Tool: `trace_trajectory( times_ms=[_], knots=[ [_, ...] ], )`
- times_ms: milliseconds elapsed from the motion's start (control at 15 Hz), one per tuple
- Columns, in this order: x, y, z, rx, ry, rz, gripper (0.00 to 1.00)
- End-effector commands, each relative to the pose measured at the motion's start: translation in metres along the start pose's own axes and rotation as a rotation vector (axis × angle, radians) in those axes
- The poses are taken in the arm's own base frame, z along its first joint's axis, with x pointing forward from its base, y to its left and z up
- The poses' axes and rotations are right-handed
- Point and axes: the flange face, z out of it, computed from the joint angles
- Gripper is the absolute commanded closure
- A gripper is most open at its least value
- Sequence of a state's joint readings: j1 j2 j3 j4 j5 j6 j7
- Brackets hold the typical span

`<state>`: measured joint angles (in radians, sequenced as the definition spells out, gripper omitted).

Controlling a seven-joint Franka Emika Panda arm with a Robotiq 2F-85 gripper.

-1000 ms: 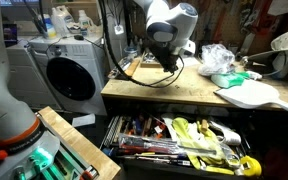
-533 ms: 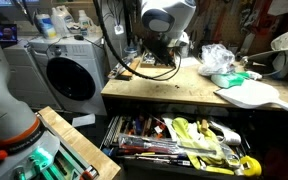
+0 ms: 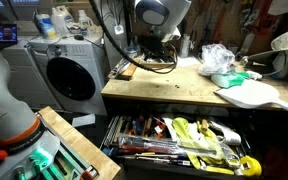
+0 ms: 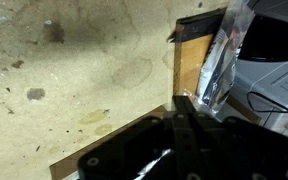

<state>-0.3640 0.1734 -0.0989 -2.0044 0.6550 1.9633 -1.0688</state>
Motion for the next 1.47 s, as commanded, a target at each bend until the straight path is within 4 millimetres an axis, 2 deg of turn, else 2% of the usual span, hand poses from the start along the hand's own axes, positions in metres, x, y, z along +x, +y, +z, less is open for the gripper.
trace_trajectory(
  times_ms=[0, 133, 200, 467, 667, 867, 1400],
  knots=[
    [0.0, 0.0, 0.0, 0.001, -0.001, -0.002, 0.99],
    [-0.001, 0.0, 0.001, 0.002, -0.002, -0.004, 1.0],
    [0.006, -0.004, 0.002, 0.018, 0.0, -0.037, 1.0],
    [0.065, -0.056, 0.032, 0.023, -0.082, -0.247, 1.0],
    [0.105, -0.095, 0.065, 0.082, -0.128, -0.369, 1.0],
    [0.138, -0.12, 0.092, 0.123, -0.138, -0.44, 1.0],
    [0.195, -0.141, 0.156, 0.186, -0.134, -0.466, 1.0]
  ],
)
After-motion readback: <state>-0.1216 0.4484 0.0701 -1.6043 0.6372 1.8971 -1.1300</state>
